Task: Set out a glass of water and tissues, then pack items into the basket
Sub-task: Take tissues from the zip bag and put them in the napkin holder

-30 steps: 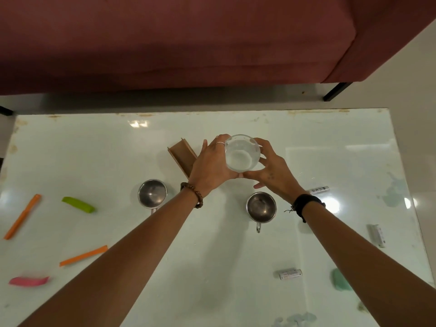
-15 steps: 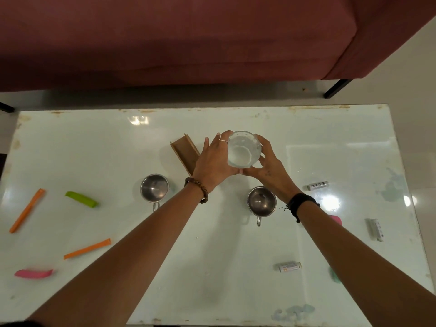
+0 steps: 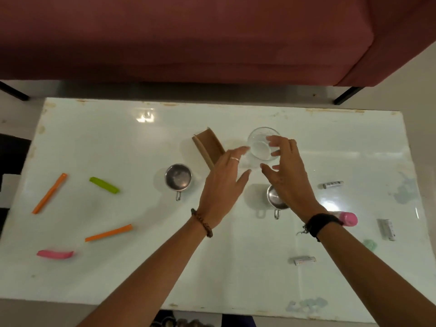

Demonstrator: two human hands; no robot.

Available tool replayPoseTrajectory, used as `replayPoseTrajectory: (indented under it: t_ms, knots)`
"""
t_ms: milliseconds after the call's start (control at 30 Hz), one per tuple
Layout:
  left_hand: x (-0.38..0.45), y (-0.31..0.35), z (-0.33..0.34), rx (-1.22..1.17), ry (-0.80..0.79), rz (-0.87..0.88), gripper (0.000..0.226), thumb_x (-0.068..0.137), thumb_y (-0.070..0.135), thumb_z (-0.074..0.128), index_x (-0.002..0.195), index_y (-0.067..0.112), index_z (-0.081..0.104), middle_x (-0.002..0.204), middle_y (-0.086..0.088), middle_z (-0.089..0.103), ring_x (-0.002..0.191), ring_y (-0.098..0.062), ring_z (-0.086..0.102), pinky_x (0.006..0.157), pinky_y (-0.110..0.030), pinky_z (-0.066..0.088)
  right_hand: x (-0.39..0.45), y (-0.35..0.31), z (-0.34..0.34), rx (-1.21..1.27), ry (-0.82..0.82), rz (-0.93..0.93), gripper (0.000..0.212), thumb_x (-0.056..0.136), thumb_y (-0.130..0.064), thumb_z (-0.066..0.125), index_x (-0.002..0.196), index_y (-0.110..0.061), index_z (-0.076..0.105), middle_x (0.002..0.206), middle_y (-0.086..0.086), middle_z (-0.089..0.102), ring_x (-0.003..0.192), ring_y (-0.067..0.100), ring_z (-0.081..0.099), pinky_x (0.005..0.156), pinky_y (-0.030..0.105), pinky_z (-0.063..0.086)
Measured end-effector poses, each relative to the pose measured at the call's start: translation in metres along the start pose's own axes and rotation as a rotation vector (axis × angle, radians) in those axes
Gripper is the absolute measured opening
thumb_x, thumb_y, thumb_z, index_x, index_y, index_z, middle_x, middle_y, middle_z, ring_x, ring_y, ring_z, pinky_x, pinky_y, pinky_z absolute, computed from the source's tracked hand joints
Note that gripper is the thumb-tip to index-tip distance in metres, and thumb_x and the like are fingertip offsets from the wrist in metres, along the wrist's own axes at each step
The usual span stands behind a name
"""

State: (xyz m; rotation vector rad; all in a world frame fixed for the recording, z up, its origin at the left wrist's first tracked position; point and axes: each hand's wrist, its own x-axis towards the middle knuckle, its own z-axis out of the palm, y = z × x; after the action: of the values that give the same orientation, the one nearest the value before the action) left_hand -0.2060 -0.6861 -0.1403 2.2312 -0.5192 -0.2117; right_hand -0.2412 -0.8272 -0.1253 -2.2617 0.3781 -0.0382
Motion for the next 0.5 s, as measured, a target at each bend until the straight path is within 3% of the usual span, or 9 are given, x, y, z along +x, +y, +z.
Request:
replayPoseTrajectory:
  t_ms: [133, 267, 400, 500]
  knots:
    - [-0.042, -0.023, -0.046, -0.016, 0.053, -0.036, 0.013, 0.09, 0.015, 0.057, 0.101, 0.013, 0.064, 0.102, 0.0, 0.069, 0.092, -0.012, 0.064, 0.082, -0.013, 0.046, -0.029, -0.049, 0.028, 0.009, -0.107, -0.128, 0.023, 0.089, -0.005, 0.055, 0.11, -0.014, 0.056, 0.105, -0.002, 0.061, 0.086, 0.009, 0.057, 0.074, 0.027, 0.051]
    - [-0.088, -0.068, -0.111, 0.037, 0.127, -0.192, 0.009, 0.087, 0.011, 0.06, 0.093, 0.013, 0.066, 0.092, 0.001, 0.068, 0.082, -0.013, 0.064, 0.076, -0.022, 0.05, -0.055, -0.113, 0.091, -0.103, -0.271, -0.247, 0.017, 0.09, -0.008, 0.057, 0.103, -0.017, 0.062, 0.099, -0.005, 0.064, 0.077, 0.008, 0.059, 0.068, 0.023, 0.051]
    - [-0.137, -0.128, -0.2, 0.133, 0.244, -0.28, 0.012, 0.085, 0.008, 0.059, 0.092, 0.014, 0.066, 0.09, 0.004, 0.066, 0.083, -0.006, 0.058, 0.075, -0.016, 0.045, -0.064, -0.193, 0.175, -0.082, -0.444, -0.326, 0.02, 0.092, -0.011, 0.052, 0.108, -0.02, 0.06, 0.105, -0.007, 0.061, 0.084, 0.01, 0.061, 0.072, 0.031, 0.052]
    - [-0.176, -0.18, -0.273, 0.176, 0.321, -0.42, 0.015, 0.087, 0.006, 0.058, 0.097, 0.015, 0.066, 0.097, 0.002, 0.066, 0.089, -0.004, 0.058, 0.081, -0.004, 0.039, -0.063, -0.261, 0.245, -0.101, -0.573, -0.499, 0.025, 0.094, -0.016, 0.046, 0.118, -0.023, 0.053, 0.116, -0.008, 0.055, 0.096, 0.01, 0.058, 0.074, 0.026, 0.049]
